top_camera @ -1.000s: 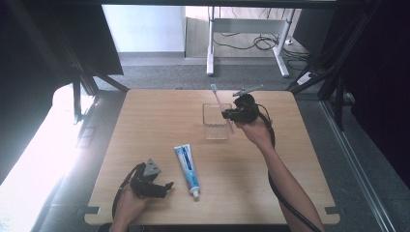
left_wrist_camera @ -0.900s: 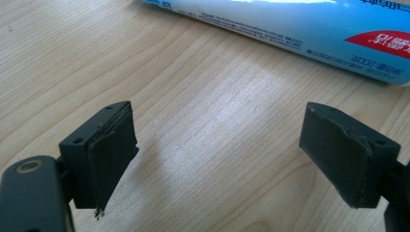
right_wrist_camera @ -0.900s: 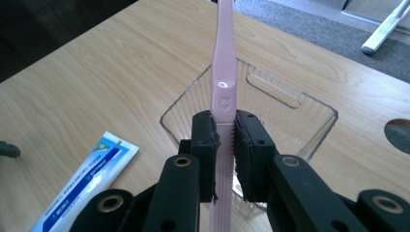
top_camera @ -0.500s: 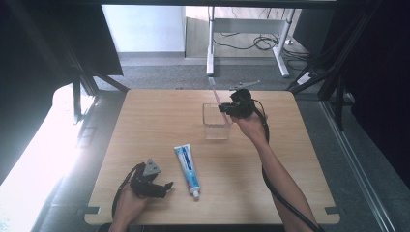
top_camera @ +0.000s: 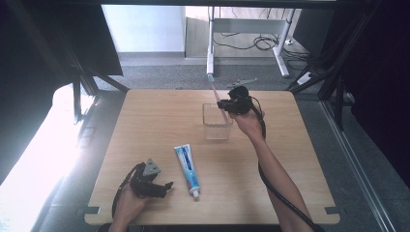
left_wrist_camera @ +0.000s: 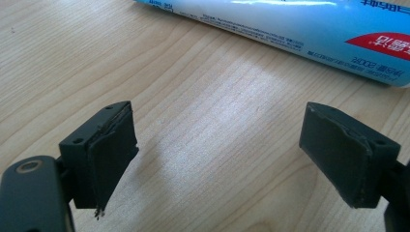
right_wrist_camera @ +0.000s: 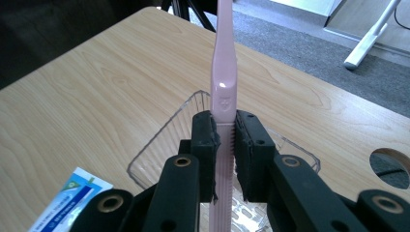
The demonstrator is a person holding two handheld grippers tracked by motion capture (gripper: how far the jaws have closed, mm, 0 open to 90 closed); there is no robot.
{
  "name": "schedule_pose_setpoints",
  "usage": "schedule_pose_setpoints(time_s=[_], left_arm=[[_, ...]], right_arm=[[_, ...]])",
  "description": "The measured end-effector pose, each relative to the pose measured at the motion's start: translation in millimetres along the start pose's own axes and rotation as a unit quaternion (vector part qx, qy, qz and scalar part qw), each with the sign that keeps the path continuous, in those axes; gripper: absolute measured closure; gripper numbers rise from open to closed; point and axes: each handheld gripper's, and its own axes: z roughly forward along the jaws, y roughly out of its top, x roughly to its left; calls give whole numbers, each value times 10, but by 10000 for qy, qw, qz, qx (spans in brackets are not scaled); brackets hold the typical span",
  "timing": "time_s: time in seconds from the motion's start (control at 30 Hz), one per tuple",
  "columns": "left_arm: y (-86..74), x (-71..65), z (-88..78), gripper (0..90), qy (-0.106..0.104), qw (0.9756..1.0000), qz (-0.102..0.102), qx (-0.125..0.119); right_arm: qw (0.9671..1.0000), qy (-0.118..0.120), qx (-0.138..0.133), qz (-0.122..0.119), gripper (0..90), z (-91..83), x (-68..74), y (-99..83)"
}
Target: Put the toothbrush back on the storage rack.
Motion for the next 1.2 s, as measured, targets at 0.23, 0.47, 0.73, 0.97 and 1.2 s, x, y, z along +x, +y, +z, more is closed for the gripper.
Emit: schedule_pose_setpoints(time_s=[0.23,0.47,0.73,0.97,1.2], left_arm=[[-2,0,1,133,-6,10000,-6,-10],[-1,0,0,133,-2,10000,5,-1],[-1,-2,3,133,-7,10000,16,11],[0,-5,8,133,-15,10000,19,10],[1,-5,9,133,-8,10000,43,33]], right_arm=[[9999,-52,107,-114,791,139,-1,-79],[9996,-101,196,-166,791,250,12,-149],[9991,-113,353,-221,791,380,25,-233],[9985,-114,488,-220,791,461,36,-284],[9977,-164,607,-245,790,500,50,-312]])
